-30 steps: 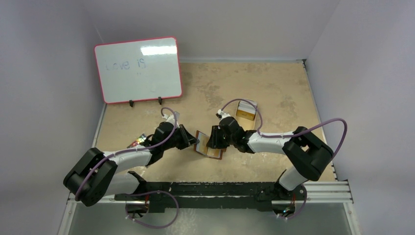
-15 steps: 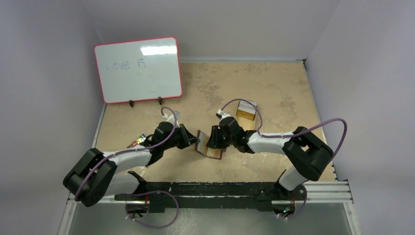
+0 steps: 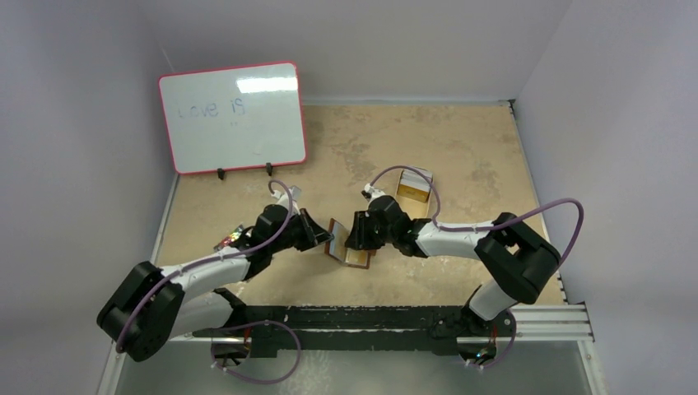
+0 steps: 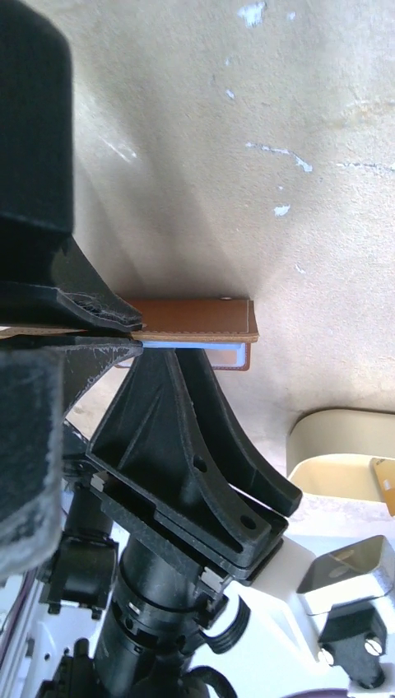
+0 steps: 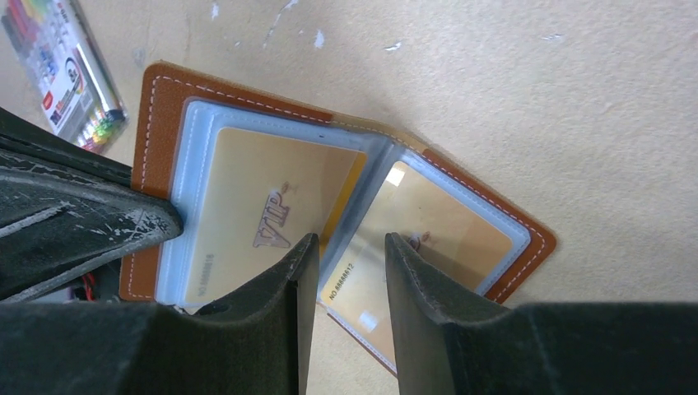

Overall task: Put the credit cards into the card holder
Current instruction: Turn over the card slot in the card holder.

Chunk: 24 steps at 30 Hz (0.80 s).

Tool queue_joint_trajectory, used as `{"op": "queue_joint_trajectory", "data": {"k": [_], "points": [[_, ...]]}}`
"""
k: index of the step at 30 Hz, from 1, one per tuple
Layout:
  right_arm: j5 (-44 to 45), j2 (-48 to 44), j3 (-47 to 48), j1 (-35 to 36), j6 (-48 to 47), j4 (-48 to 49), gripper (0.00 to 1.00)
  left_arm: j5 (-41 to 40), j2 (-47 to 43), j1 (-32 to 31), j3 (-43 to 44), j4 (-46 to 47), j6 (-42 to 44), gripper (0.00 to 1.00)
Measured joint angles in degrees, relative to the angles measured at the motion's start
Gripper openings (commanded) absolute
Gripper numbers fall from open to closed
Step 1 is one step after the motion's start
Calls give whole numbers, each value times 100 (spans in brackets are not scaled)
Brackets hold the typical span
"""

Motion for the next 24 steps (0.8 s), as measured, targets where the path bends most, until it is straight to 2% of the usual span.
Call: {"op": "queue_joint_trajectory", "data": {"k": [4, 11, 14, 18, 24], "points": [[-153, 0, 83, 0, -83, 44, 46, -153, -535, -2, 173, -802, 417, 0], [-308, -131, 227, 0, -142, 31, 58, -935, -1126, -140, 730, -2245, 1078, 0], [-306, -367, 232, 0, -122, 33, 59, -1364, -1128, -391, 1014, -2780, 1189, 0], [-299, -525, 306, 0, -76, 68, 56, -1921, -953, -787, 1451, -3342, 1237, 0], [-275, -400, 317, 0, 11, 85, 53, -2474, -472, -1167, 1982, -3783, 1261, 0]]}}
